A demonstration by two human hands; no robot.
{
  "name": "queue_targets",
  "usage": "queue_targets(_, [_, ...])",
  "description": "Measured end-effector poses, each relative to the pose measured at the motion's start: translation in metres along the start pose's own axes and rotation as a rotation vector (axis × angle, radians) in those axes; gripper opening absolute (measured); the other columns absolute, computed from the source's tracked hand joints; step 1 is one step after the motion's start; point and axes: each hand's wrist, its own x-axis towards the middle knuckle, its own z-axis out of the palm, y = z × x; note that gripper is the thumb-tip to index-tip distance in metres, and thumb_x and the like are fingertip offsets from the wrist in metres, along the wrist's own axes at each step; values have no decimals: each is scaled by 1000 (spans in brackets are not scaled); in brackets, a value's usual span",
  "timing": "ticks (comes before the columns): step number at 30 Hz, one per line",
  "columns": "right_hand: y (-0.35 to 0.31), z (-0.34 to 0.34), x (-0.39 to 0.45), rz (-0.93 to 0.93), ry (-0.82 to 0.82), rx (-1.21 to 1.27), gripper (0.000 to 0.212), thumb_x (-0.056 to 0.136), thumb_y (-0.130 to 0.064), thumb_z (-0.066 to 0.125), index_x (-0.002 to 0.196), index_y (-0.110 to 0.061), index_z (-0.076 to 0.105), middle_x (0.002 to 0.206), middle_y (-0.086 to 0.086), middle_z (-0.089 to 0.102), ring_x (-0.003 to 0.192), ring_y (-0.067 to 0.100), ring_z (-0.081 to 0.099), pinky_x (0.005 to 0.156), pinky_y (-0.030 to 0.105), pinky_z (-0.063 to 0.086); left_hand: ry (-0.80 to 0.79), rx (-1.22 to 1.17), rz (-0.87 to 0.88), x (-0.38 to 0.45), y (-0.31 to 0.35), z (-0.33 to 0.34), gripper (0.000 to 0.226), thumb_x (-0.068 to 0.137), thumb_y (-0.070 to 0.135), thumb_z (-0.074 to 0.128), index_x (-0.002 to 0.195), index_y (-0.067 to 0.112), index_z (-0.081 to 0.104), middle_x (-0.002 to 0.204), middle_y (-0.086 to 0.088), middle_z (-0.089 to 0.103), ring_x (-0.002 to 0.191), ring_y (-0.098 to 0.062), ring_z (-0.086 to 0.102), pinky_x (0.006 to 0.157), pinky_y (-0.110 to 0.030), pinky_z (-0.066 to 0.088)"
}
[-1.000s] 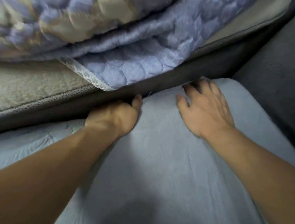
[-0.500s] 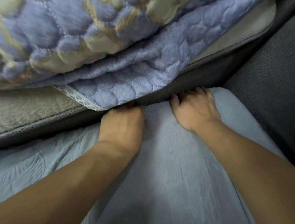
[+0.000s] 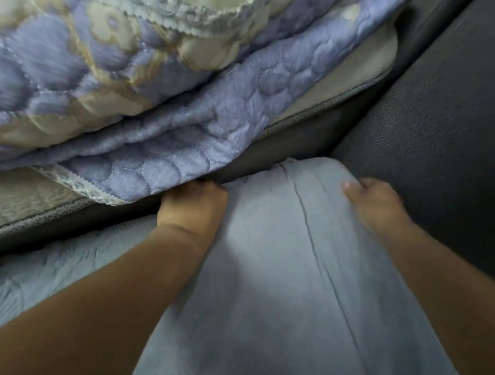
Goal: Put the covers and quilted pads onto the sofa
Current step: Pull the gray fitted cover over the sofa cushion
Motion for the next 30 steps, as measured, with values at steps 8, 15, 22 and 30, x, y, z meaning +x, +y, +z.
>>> queue_targets(8, [-48, -7, 26, -180, -49, -136, 39, 94, -32, 67, 128, -14, 67, 128, 14, 66, 119, 32, 60, 101, 32, 46, 80, -287, -123, 4, -16, 33, 6, 76, 4, 70, 81, 3, 69, 61, -21, 64, 51, -37, 65, 49, -39, 53])
queue_targets(15, [-59, -1, 29, -343, 149, -548, 16, 96, -14, 56, 103, -6, 69, 102, 21, 68, 96, 40, 66, 79, 39, 52, 229, -252, 73, 5, -24, 38, 27, 82, 16, 42, 75, 10, 67, 66, -13, 66, 53, -32, 62, 47, -34, 48])
queue_targets(22, [-73, -12, 48, -445, 237, -1068, 27, 94, -4, 50, 114, -12, 67, 111, 12, 67, 103, 32, 67, 81, 38, 55, 124, -80, 143, 6, -17, 43, 89, 93, 39, -17, 117, 15, 66, 100, -15, 66, 83, -36, 61, 66, -44, 19])
queue_targets(30, [-61, 18, 13, -648, 259, -560, 33, 98, -28, 44, 91, -9, 70, 94, 15, 69, 91, 35, 64, 80, 40, 48, -8, -139, 177, 6, -19, 40, 76, 96, 37, 2, 104, 10, 73, 81, -16, 70, 65, -37, 66, 57, -36, 42])
